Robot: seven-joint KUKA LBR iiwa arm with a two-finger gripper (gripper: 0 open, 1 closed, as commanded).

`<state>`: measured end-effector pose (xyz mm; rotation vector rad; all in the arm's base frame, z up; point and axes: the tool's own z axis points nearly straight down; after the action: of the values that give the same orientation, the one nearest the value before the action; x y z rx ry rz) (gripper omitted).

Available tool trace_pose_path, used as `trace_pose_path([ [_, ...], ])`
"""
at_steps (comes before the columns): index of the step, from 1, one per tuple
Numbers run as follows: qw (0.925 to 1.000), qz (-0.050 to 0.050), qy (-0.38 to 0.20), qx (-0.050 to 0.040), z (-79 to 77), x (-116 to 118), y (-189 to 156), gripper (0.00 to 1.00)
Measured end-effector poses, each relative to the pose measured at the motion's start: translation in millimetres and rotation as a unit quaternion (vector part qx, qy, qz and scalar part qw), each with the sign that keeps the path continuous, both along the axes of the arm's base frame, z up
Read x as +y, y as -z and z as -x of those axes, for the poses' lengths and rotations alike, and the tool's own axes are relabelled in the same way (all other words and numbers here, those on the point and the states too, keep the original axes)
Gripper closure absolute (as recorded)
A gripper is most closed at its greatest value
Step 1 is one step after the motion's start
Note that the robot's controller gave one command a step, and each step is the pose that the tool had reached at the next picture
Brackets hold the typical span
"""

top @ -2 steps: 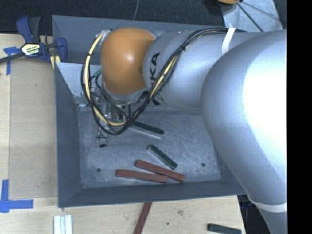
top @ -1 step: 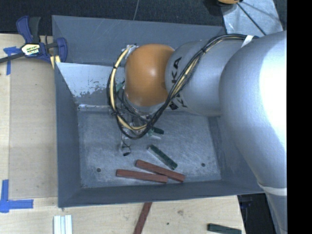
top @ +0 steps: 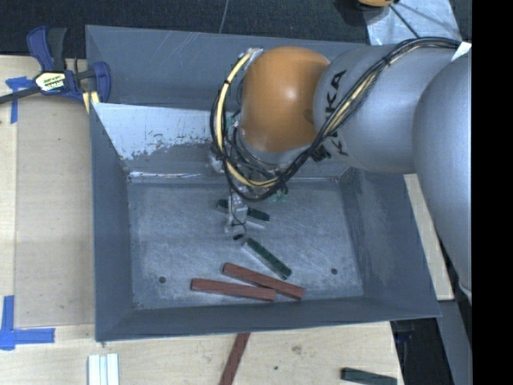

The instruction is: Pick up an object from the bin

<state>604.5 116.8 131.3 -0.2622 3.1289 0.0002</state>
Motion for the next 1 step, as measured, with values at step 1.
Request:
trace_pose_path([
  [1,0.9933,0.000,-0.116,-0.0007,-6.1,-25.2,22.5,0.00],
])
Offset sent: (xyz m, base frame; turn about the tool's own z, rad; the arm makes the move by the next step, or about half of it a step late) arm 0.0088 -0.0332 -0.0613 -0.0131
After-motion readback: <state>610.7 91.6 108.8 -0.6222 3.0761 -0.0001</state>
